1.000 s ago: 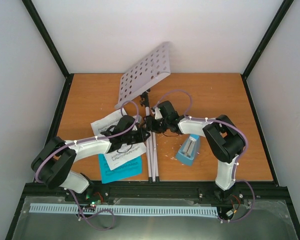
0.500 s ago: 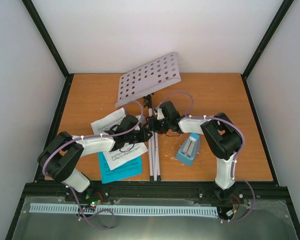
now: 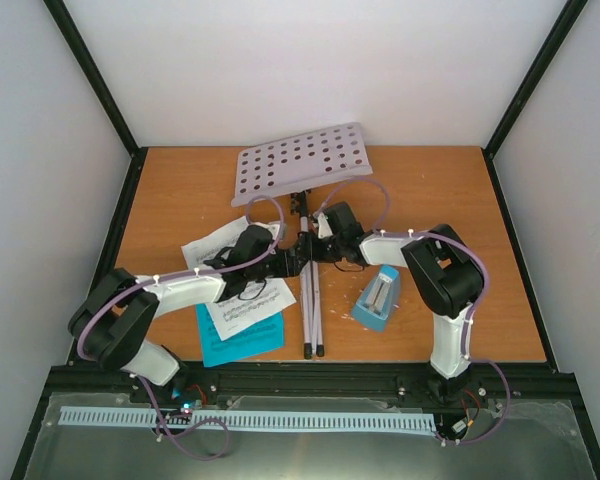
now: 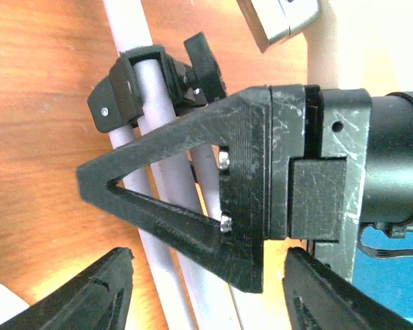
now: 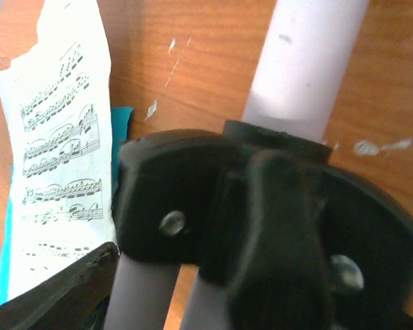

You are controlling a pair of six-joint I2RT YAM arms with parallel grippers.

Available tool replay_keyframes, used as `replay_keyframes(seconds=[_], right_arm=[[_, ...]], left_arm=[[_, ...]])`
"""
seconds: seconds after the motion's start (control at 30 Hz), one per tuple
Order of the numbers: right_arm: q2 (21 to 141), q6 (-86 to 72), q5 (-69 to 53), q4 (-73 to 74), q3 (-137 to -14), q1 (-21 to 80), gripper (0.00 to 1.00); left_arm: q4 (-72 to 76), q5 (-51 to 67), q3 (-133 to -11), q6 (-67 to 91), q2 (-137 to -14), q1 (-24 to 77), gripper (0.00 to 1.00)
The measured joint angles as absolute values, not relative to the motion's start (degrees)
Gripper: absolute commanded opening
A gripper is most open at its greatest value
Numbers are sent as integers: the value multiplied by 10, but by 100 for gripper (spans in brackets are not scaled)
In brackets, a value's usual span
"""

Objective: Pack up the instrument practice props

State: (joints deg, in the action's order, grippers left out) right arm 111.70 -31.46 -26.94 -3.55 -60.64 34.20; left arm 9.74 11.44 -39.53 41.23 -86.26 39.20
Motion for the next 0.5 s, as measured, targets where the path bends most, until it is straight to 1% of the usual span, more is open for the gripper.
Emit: replay_keyframes(seconds=[0.07,0.13,0.33,0.4,0.5], right_arm=[[1117,-293,-256,-43,-606,339,73],[1117,-278,-243,-48,-606,338,76],[1111,-246,-200,-62,-606,338,90],[1104,-239,-187,-60,-606,337,96],[1077,-228,-165,-51,-598,335,100]], left_arm=[[97,104,-393,409,-853,390,68],[103,103,-389,408,-839,390,72],[137,103,-389,395,-786,393,92],[138,96,-387,389,-775,393,99],[131,80,-385,378,-760,389,100]])
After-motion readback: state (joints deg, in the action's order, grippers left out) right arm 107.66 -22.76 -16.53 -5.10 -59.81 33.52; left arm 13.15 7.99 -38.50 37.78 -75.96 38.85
